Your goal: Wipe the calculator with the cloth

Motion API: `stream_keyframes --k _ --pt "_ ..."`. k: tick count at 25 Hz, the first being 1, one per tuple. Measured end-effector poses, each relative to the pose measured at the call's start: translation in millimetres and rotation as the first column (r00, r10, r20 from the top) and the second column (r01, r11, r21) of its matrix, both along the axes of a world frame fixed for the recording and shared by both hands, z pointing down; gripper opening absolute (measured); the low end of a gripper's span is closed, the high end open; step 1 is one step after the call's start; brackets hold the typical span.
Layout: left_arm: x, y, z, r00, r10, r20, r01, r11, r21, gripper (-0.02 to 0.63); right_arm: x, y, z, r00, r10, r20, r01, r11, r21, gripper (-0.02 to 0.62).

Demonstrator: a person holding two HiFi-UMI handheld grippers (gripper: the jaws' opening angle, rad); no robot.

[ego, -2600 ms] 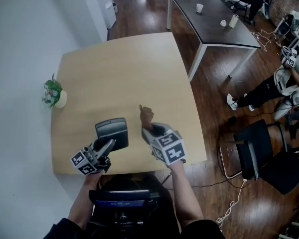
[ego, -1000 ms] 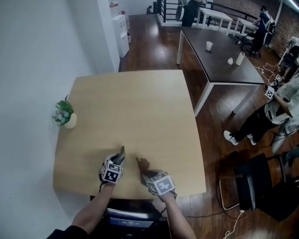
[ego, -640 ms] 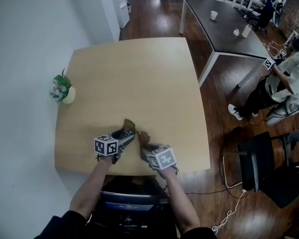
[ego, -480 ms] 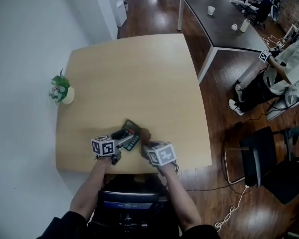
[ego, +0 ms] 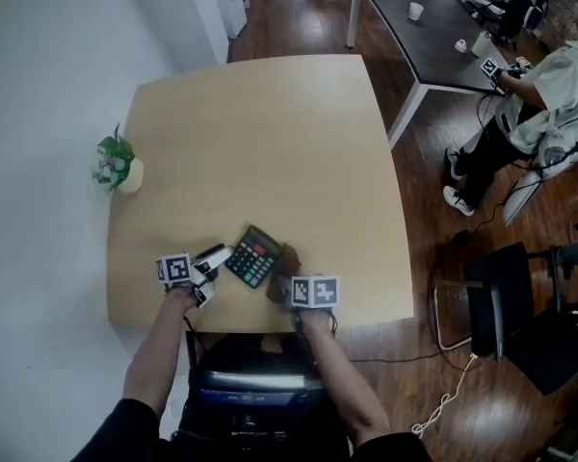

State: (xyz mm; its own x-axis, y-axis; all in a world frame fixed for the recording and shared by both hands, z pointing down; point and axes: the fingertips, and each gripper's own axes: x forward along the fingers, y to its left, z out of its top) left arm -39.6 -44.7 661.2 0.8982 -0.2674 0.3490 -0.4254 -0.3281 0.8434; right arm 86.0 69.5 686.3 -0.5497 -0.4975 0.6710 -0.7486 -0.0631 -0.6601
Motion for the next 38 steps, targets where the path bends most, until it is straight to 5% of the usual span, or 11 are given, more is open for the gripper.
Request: stream_keyframes --k 4,8,15,20,26,38 --pt "6 -8 6 0.996 -0.019 -0.092 0.01 0.996 -0.09 0.357 -17 -35 2 0.999 0.026 0.02 -0.027 0.999 0.046 0.08" --pt "4 -43 -1 0.965 -0.15 -0.215 0.123 0.983 -0.138 0.356 -20 -82 1 0.999 -0.039 -0.012 0.04 0.995 0.091 0.08" --pt "-18 -144 1 0.91 -0.32 -0.264 0.278 0.943 -0.185 0.355 -23 -217 0 0.974 -0.173 -0.145 0.193 0.972 0.136 0.078" --pt "-17 -191 2 0.881 -0.355 -0.311 0.3 0.93 -0.212 0.353 -15 -292 -3 0.944 -0.208 -0.254 0.251 0.957 0.147 0.078" --pt "-24 -199 4 0.863 -0.345 -0.37 0.274 0.934 -0.23 0.325 9 -273 -2 0.969 -0.065 -0.238 0.099 0.986 0.134 0.08" --pt "-21 -182 3 0.847 -0.362 -0.39 0.295 0.929 -0.223 0.291 8 -218 0 0.983 -0.025 -0.18 0.053 0.987 0.153 0.08"
